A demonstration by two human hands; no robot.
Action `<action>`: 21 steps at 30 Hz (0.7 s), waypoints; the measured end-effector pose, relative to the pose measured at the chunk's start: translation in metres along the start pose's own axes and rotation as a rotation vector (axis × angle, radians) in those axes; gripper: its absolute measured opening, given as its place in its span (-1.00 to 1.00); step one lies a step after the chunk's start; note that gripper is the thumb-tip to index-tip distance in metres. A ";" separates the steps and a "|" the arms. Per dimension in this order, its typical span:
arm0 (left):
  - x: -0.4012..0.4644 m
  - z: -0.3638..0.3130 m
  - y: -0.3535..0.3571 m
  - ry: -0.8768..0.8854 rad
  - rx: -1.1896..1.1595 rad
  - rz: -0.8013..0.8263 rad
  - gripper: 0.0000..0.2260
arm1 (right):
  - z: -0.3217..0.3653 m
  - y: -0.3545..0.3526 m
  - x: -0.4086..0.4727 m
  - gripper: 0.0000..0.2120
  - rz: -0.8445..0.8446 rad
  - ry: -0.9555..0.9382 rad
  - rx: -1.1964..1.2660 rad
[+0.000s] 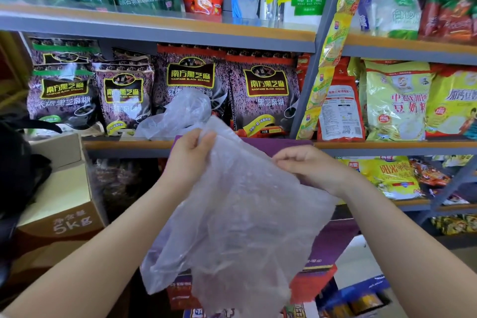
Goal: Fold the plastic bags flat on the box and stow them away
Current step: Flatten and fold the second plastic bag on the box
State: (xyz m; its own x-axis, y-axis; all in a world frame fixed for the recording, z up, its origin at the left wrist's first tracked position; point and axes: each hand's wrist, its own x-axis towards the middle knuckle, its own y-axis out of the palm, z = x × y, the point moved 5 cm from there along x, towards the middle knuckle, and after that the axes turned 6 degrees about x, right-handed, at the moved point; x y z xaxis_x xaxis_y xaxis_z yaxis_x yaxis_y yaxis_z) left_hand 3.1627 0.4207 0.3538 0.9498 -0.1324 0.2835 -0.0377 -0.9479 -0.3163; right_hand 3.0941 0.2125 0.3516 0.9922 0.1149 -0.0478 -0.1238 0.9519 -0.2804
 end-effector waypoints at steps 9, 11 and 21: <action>-0.003 0.024 -0.030 -0.024 0.091 -0.187 -0.69 | -0.019 0.000 -0.005 -0.64 0.102 0.237 0.046; -0.005 0.025 -0.030 -0.034 0.097 -0.233 -0.66 | -0.013 0.002 -0.004 -0.82 0.164 0.180 -0.044; -0.013 0.034 -0.012 -0.170 0.307 -0.216 -0.89 | -0.010 -0.056 0.021 -0.79 -0.473 0.022 -0.002</action>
State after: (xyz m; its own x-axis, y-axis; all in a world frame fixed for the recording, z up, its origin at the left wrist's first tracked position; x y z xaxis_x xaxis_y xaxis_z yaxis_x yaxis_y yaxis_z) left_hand 3.1612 0.4432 0.3232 0.9643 0.1347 0.2279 0.2386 -0.8148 -0.5283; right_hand 3.1215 0.1582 0.3565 0.9393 -0.3368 0.0655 0.3414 0.8978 -0.2783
